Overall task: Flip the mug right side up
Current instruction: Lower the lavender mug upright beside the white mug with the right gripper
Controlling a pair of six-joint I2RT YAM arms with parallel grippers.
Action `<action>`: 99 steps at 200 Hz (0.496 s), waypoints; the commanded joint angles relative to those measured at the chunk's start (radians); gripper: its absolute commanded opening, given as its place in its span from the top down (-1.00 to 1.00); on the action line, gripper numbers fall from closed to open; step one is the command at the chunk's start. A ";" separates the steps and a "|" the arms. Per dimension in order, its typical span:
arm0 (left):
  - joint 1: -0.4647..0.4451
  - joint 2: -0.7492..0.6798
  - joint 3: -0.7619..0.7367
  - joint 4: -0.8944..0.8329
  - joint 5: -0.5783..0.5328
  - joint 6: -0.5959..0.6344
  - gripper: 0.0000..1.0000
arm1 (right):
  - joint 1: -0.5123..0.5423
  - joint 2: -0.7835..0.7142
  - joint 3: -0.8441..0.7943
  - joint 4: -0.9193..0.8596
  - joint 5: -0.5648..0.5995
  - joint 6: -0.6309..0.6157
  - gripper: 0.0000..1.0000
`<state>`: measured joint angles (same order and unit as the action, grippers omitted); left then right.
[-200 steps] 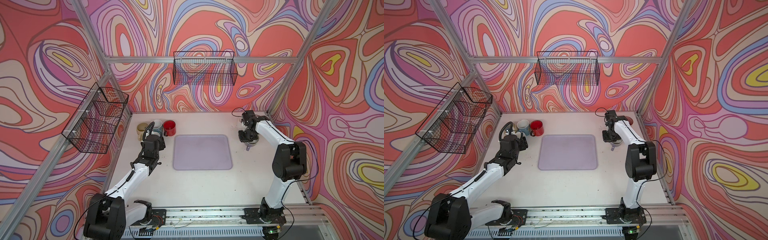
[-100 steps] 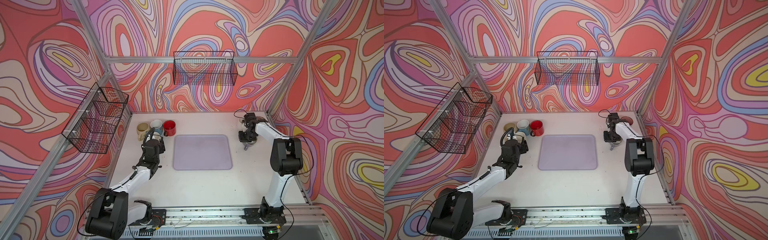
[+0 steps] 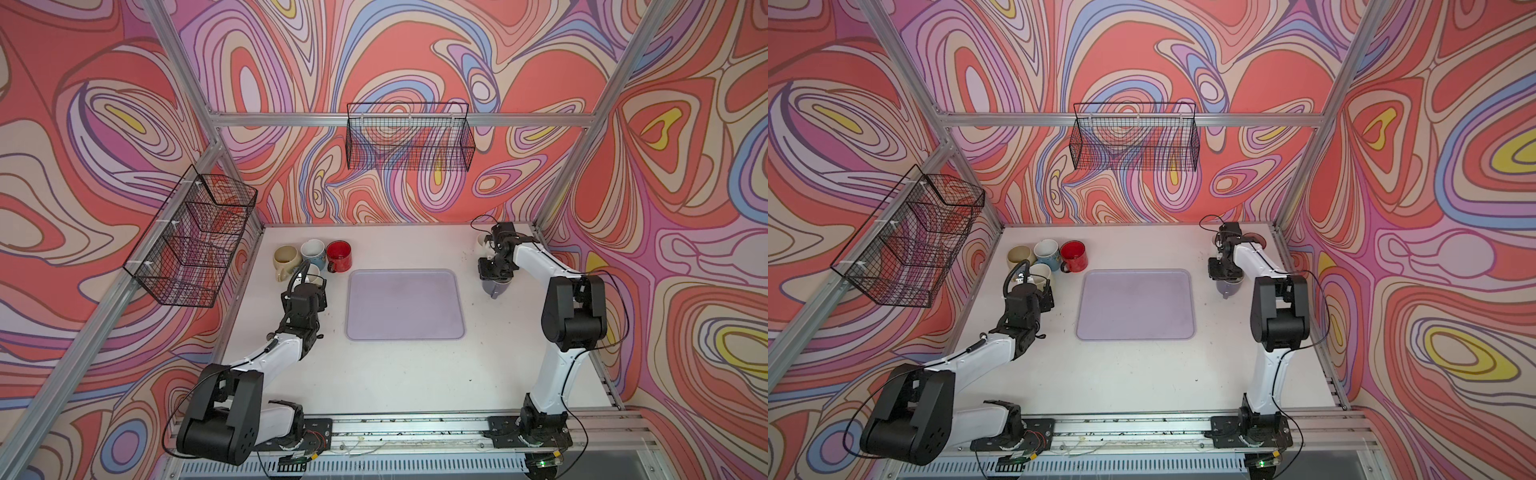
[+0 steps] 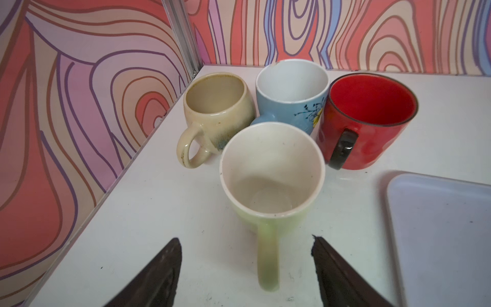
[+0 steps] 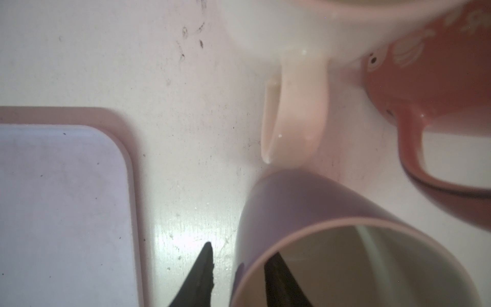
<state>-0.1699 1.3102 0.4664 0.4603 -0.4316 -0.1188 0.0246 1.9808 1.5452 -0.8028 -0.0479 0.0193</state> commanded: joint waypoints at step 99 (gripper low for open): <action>0.122 0.238 -0.099 0.460 0.211 0.088 -0.60 | -0.025 -0.466 -0.504 0.633 0.225 0.136 -0.31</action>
<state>-0.0769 1.5066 0.3725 0.7853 -0.3161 -0.0437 0.0151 1.6234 1.2541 -0.5026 0.1013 0.0986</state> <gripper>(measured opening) 0.799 0.656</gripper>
